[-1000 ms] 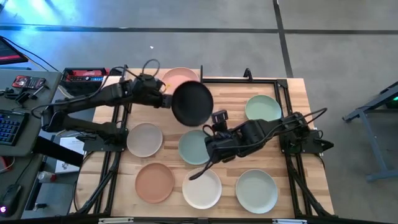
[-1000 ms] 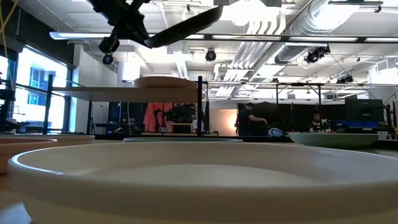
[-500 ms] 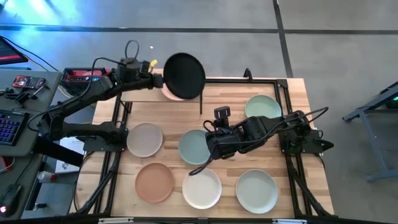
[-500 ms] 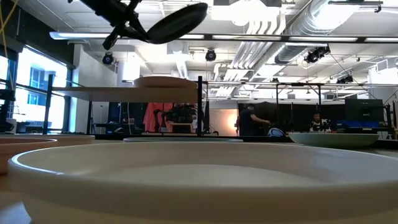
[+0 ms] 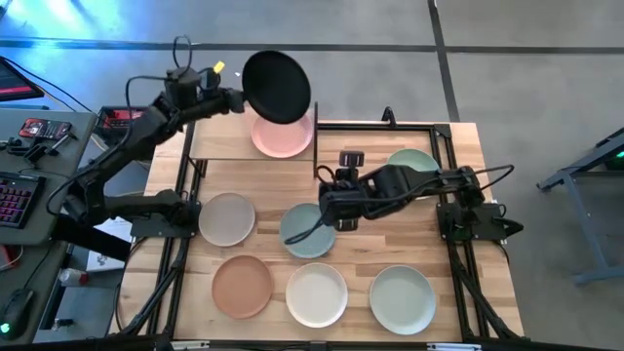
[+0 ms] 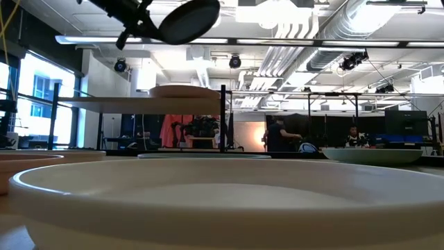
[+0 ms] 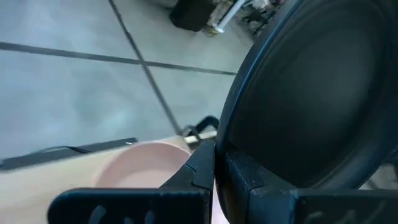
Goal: Place and stack plates onto a shelf
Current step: Stack the black plate into the light orange plate on the shelf
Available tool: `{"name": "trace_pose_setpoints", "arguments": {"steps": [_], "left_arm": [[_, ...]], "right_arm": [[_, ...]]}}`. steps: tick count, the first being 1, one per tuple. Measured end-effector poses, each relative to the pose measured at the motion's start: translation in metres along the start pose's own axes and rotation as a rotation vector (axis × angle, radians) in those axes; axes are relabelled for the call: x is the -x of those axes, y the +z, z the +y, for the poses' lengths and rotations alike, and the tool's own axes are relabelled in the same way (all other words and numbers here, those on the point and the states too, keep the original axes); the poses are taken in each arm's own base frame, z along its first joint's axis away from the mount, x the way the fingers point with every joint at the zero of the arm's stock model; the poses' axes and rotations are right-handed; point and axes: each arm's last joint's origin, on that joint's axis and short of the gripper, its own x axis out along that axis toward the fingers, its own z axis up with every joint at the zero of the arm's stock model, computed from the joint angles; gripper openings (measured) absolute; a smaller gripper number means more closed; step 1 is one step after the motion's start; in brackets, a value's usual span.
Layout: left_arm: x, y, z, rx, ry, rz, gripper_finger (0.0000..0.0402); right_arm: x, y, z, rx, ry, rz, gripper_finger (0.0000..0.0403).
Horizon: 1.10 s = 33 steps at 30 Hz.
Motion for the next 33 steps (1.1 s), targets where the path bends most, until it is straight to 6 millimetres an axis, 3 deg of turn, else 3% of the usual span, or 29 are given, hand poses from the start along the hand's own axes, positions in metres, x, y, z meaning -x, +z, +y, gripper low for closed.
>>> {"name": "trace_pose_setpoints", "arguments": {"steps": [6,10,23,33], "left_arm": [[0.001,0.028,-0.002,-0.078,0.107,0.081,0.0005],[-0.003,0.035,0.0,-0.106,0.172,0.174,0.0005],[-0.041,0.013,0.027,-0.074,0.312,0.461,0.0005],[-0.062,0.002,0.039,0.003,0.367,0.554,0.0005]], "right_arm": [[-0.007,0.0,-0.009,-0.041,-0.007,0.016,0.0138],[-0.009,0.001,-0.012,-0.054,-0.011,0.016,0.0138],[-0.009,0.001,-0.012,-0.087,-0.007,0.015,0.0138],[-0.016,-0.001,-0.022,-0.058,-0.021,0.04,0.0138]]}}
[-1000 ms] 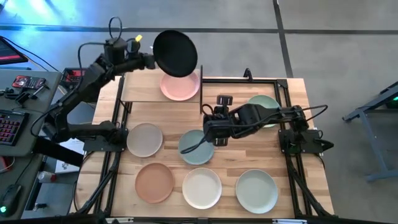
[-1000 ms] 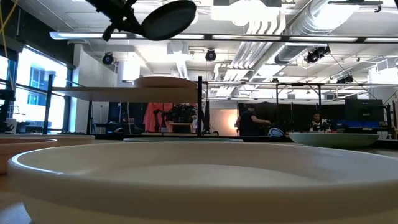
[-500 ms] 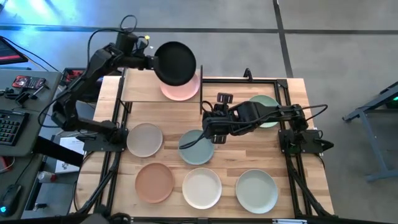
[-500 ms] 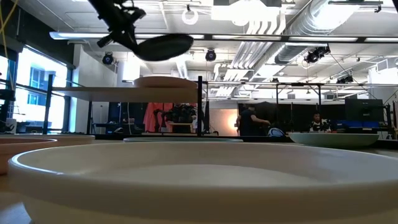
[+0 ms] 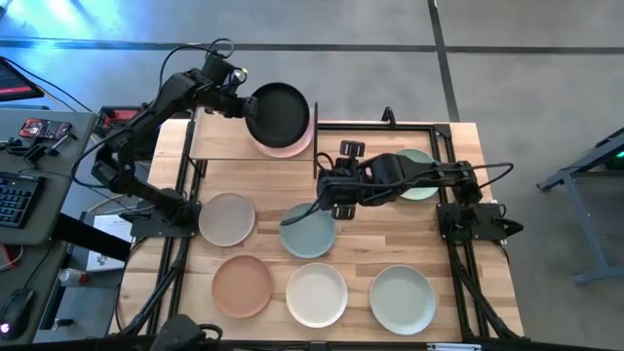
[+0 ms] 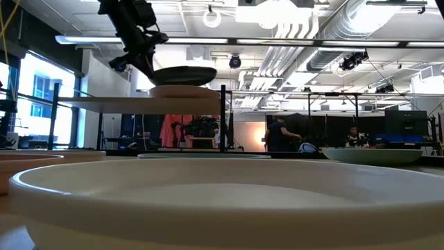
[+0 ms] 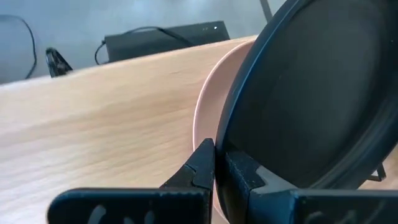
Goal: Place and stack plates onto a shelf
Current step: Stack the black plate into the light orange plate on the shelf
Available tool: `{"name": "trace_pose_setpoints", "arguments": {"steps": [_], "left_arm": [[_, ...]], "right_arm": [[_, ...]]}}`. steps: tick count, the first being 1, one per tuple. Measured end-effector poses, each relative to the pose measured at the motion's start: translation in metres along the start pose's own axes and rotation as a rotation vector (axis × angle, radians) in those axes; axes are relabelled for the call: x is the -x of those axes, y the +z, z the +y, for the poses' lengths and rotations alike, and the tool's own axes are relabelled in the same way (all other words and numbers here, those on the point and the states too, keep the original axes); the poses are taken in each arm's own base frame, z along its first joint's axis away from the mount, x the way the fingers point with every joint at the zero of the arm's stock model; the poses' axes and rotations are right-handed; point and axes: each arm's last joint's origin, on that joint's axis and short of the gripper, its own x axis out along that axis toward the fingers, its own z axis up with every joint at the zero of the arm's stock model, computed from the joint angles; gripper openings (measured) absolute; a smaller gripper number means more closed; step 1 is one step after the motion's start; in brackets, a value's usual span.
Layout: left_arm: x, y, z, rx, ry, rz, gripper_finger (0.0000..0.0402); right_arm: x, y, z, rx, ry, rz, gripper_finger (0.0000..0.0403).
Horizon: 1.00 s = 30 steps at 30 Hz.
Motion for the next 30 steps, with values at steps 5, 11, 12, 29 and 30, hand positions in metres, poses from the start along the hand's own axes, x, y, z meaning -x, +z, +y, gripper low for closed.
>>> {"name": "trace_pose_setpoints", "arguments": {"steps": [5,11,12,29,30], "left_arm": [[-0.01,0.001,0.0,0.034,-0.031,0.05,0.0005],[-0.019,0.001,0.001,0.081,-0.012,0.089,0.0005],[-0.02,0.001,0.001,0.088,-0.012,0.089,0.0005],[-0.02,-0.003,0.003,0.111,0.015,0.13,0.0005],[-0.02,-0.003,0.003,0.11,0.015,0.13,0.0005]], "right_arm": [[-0.006,0.0,-0.009,-0.013,-0.012,0.015,0.0138],[-0.011,0.0,-0.017,0.009,-0.022,0.03,0.0138],[-0.012,0.0,-0.018,0.011,-0.024,0.032,0.0138],[-0.018,-0.001,-0.027,0.054,-0.038,0.051,0.0138],[-0.019,-0.001,-0.028,0.052,-0.038,0.051,0.0138]]}}
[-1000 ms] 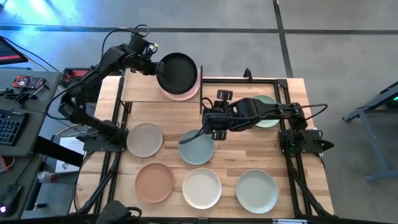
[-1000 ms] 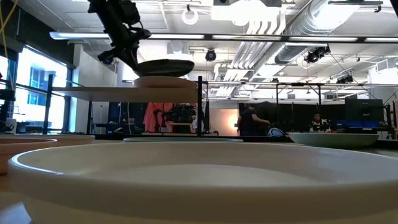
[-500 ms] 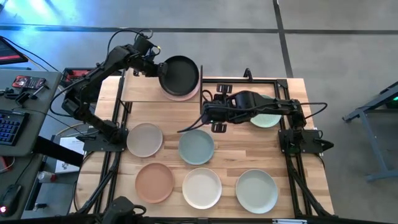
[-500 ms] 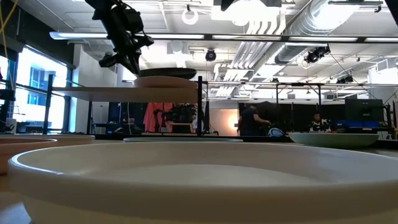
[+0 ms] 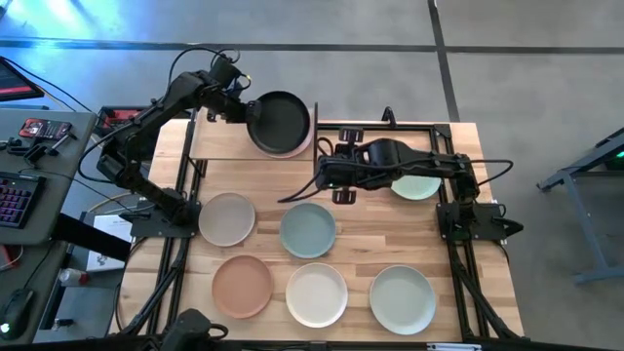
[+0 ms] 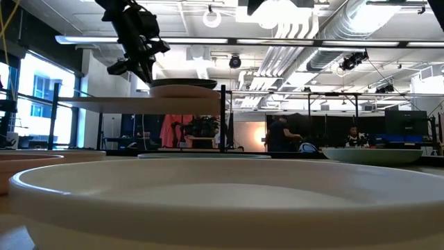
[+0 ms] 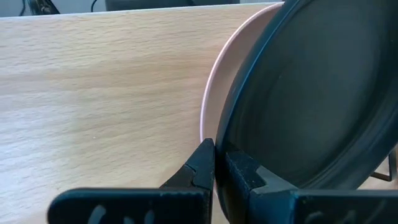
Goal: Place and stack plates onto a shelf
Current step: Stack the black plate into the light orange plate on the shelf
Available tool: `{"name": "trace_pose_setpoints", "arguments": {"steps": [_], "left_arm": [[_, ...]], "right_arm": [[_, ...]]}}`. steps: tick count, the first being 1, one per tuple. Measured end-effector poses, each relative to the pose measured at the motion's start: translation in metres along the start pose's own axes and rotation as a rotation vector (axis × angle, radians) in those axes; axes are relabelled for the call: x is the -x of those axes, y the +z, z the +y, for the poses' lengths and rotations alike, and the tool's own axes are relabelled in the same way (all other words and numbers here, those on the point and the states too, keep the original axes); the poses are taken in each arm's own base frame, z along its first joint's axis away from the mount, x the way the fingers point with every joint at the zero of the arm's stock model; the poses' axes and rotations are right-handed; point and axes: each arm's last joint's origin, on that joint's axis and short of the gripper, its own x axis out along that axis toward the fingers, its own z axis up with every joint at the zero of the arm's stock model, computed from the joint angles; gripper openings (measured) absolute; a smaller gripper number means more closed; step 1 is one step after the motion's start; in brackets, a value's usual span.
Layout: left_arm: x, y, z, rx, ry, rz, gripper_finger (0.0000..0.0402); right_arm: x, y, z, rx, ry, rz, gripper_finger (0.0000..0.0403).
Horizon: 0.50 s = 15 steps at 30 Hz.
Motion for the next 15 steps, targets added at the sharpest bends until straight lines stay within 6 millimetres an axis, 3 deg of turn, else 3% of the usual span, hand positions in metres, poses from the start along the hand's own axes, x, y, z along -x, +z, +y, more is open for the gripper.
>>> {"name": "trace_pose_setpoints", "arguments": {"steps": [15], "left_arm": [[-0.0005,-0.0004,-0.0023,-0.027,-0.004,-0.006,0.0006]], "right_arm": [[-0.0025,-0.0004,-0.0032,-0.009,0.007,0.006,0.0138]]}}
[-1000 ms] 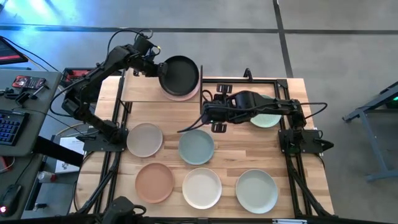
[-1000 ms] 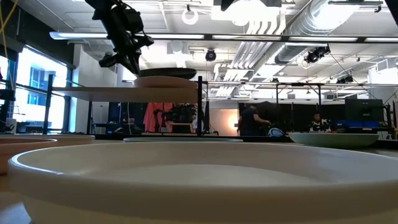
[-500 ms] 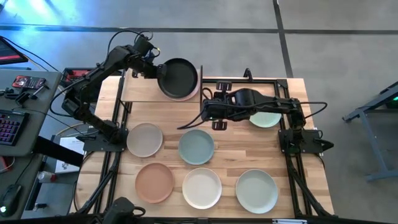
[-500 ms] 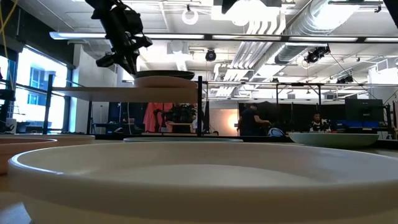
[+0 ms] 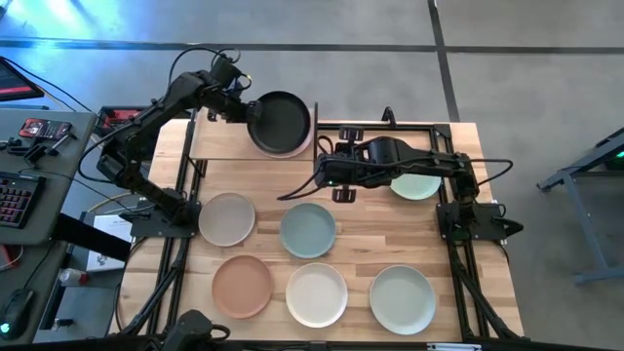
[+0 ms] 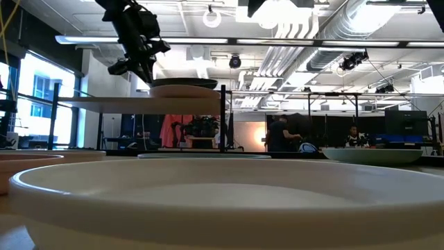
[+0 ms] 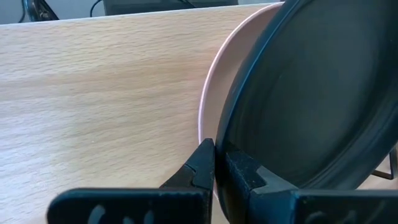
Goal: Place and stack plates onto a shelf
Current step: Stack the black plate into the light orange plate on the shelf, then stack the light green plate into the black plate on the shelf
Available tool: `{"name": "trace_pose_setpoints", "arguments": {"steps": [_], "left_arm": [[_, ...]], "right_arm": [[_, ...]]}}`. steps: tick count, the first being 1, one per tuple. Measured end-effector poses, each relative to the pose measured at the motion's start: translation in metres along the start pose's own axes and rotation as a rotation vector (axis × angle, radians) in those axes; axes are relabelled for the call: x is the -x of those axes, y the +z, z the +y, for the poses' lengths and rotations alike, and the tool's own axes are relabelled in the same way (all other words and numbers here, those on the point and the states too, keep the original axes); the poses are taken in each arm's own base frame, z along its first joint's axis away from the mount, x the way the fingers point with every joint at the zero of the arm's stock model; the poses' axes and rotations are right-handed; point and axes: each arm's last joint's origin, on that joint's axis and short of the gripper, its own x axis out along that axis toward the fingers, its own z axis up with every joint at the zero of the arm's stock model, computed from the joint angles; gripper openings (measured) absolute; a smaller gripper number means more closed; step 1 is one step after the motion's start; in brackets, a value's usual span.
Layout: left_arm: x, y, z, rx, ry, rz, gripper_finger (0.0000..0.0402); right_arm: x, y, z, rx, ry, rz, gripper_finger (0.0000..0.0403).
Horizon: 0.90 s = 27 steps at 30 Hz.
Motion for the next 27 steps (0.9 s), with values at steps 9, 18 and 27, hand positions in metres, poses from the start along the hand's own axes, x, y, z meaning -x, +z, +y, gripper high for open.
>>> {"name": "trace_pose_setpoints", "arguments": {"steps": [9,18,27], "left_arm": [[0.0,0.001,-0.001,-0.02,-0.007,-0.012,0.0036],[0.0,0.001,-0.001,-0.02,-0.009,-0.01,0.0047],[0.011,0.004,-0.007,-0.058,-0.204,0.045,0.0047]], "right_arm": [[0.0,0.0,0.0,0.0,0.0,0.0,0.0138],[0.0,0.0,0.0,-0.002,0.0,0.0,0.0138],[0.004,-0.005,-0.008,-0.213,0.114,-0.004,0.0138]]}}
